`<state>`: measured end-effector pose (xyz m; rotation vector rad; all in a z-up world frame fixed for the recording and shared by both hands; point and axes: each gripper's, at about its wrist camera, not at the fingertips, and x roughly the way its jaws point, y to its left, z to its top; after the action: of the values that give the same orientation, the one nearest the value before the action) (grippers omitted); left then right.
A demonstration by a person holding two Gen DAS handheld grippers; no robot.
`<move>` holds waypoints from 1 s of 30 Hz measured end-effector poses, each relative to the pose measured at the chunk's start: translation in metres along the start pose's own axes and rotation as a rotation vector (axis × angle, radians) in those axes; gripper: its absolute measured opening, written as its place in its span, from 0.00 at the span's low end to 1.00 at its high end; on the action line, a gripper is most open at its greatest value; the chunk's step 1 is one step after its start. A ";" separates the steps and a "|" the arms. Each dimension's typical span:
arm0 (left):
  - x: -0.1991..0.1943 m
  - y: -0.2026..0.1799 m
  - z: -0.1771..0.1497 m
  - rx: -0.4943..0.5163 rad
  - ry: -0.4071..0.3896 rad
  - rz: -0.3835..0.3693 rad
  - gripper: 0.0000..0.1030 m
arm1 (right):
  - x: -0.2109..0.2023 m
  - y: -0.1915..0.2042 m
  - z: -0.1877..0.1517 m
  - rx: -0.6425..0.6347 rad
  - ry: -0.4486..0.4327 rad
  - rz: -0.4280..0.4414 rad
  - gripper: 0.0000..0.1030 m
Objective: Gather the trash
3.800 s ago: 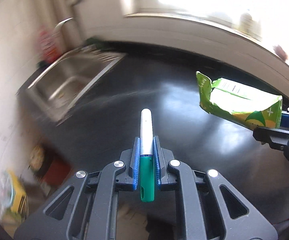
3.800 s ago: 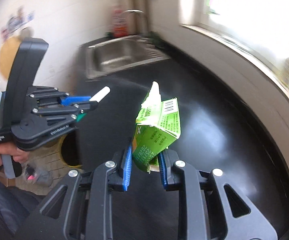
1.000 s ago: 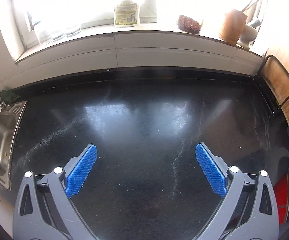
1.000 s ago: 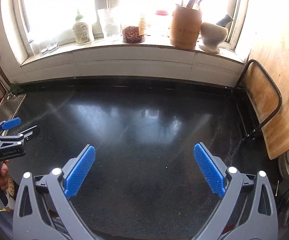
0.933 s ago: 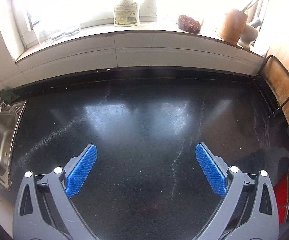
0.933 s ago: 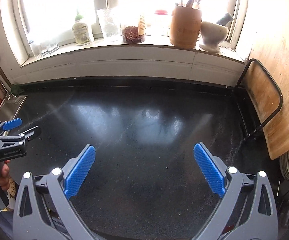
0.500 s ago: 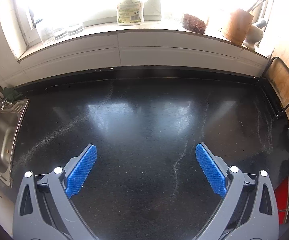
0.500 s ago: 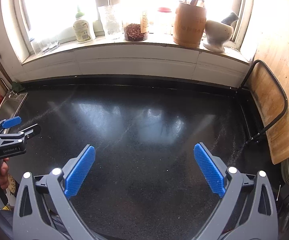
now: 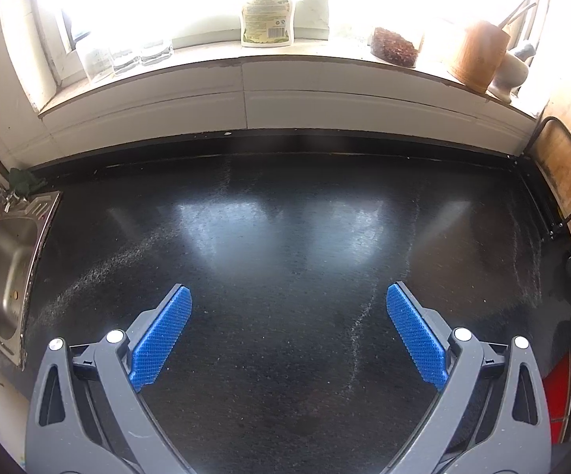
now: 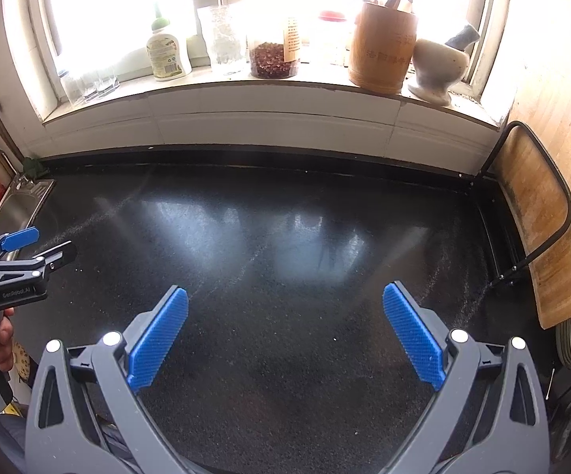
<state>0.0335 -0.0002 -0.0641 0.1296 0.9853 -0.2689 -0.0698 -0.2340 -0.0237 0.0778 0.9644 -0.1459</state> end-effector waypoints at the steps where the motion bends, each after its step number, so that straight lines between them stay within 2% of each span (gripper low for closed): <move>1: 0.000 0.000 0.000 -0.002 0.001 0.000 0.93 | 0.001 0.000 0.000 -0.001 0.000 0.000 0.93; 30: 0.009 0.000 0.005 -0.012 0.011 0.006 0.93 | 0.008 0.000 0.004 0.005 0.010 0.006 0.93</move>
<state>0.0423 -0.0029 -0.0688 0.1232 0.9971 -0.2573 -0.0621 -0.2350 -0.0278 0.0859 0.9740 -0.1420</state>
